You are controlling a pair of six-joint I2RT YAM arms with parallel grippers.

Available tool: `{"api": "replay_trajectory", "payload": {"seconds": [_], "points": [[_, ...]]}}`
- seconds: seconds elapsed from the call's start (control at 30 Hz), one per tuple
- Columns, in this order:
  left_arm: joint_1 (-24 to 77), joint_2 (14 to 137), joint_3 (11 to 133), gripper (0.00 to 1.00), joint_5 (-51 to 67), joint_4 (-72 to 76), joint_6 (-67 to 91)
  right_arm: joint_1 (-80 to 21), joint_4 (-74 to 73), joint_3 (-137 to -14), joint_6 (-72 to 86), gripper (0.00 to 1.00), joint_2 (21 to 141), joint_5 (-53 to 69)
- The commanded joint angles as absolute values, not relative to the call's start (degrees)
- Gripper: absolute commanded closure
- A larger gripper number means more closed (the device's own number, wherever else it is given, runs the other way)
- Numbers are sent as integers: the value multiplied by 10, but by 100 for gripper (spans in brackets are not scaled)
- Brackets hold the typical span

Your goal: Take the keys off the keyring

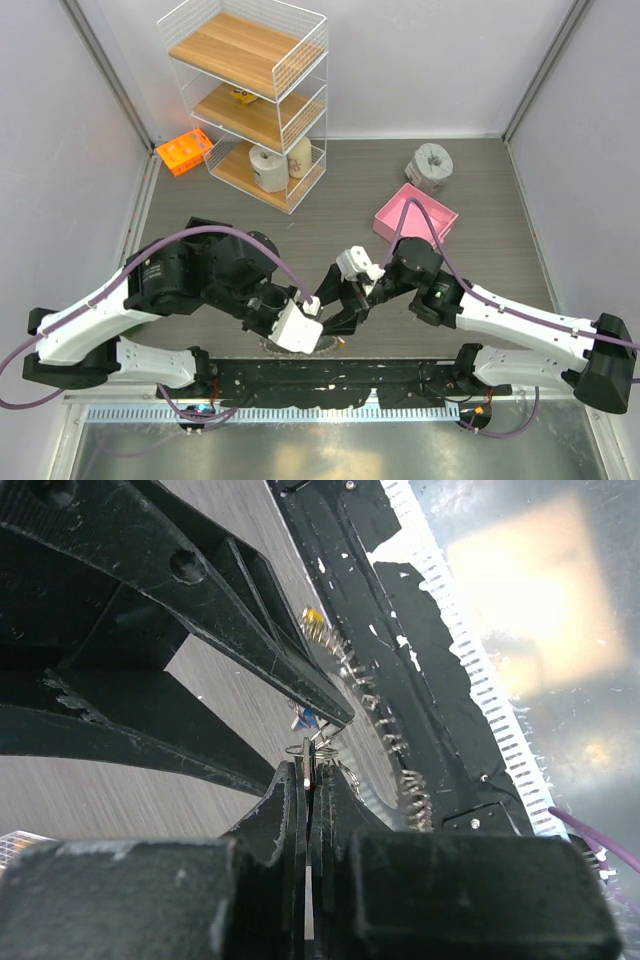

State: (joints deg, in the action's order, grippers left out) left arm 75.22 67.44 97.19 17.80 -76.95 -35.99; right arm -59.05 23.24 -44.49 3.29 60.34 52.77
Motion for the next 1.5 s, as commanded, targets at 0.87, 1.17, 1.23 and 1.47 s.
{"api": "replay_trajectory", "payload": {"seconds": [0.87,1.17,1.23,1.47], "points": [[762,646,975,100,170,-732,-368,-594,355,-405,101,63,561,547],[764,647,974,100,163,-729,-367,-605,381,-409,120,62,576,550],[764,647,974,100,160,-729,-367,-614,381,-415,119,62,583,550],[763,642,969,100,151,-730,-367,-635,381,-416,117,62,587,541]]}}
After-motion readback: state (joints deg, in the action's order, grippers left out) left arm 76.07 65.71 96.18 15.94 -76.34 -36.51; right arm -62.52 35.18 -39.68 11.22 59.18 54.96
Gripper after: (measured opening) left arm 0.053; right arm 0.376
